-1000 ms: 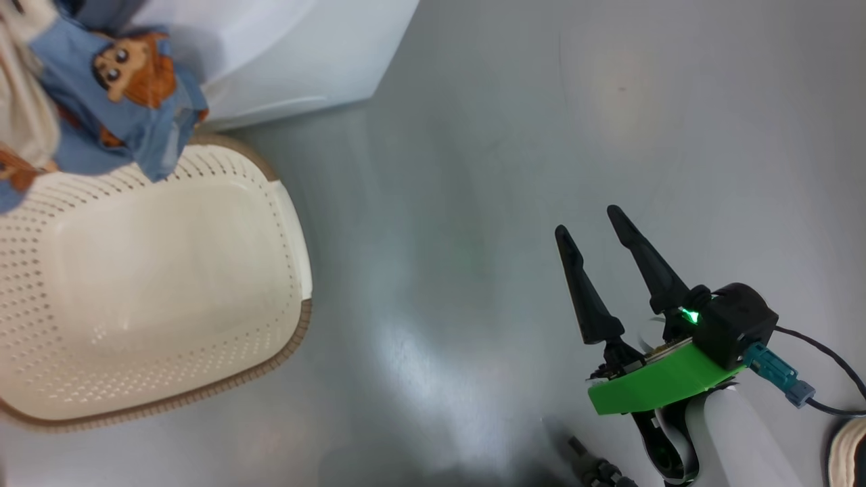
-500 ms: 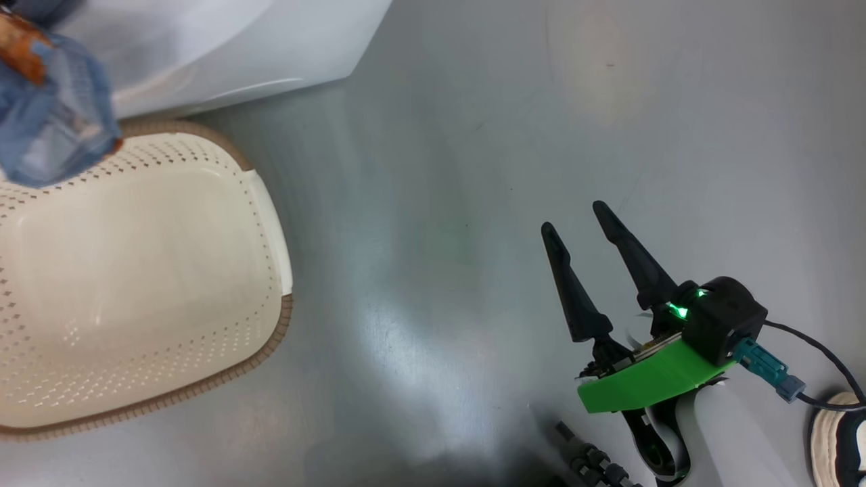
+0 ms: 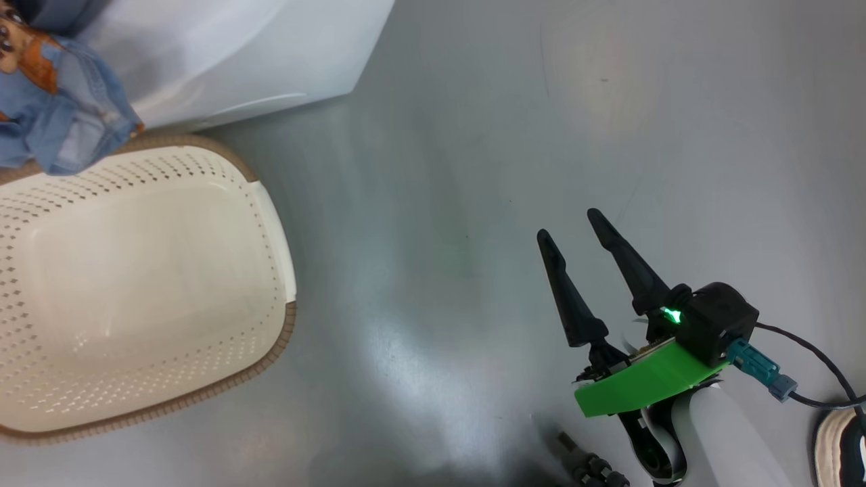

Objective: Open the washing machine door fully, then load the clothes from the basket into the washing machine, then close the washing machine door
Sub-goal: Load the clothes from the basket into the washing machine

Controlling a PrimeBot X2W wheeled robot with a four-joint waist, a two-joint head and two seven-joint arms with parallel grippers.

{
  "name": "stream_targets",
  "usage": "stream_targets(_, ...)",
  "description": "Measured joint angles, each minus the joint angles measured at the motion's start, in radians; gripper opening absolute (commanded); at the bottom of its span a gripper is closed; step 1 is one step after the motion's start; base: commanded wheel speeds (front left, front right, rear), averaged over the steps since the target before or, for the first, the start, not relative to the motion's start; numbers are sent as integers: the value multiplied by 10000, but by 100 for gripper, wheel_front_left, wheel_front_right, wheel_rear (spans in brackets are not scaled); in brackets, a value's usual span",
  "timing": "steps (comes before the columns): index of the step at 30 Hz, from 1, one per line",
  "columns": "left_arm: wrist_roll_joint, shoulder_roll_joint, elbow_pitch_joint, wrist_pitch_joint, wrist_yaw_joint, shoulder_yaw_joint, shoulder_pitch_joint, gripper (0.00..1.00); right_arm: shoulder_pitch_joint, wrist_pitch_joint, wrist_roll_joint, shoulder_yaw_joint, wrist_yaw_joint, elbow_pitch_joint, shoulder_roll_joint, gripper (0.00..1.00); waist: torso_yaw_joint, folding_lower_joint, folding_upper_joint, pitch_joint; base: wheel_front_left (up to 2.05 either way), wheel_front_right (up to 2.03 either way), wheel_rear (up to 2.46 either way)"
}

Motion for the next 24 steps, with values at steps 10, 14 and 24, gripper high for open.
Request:
stream_targets(10,-280,-314,52,0,35,-35,523,100,-2,0,-8,-144,0,27,-2,100,264,0,0,-455,0,0,0)
stream_targets(14,-441,-445,-407,-2,58,23,985,100,-1,0,-13,-301,0,40,-2,100,425,0,0,-691,0,0,0)
stream_targets(24,-633,-782,-1799,-2,44,205,2575,100,7,0,-109,-552,0,42,-6,100,976,0,0,-1158,0,0,0)
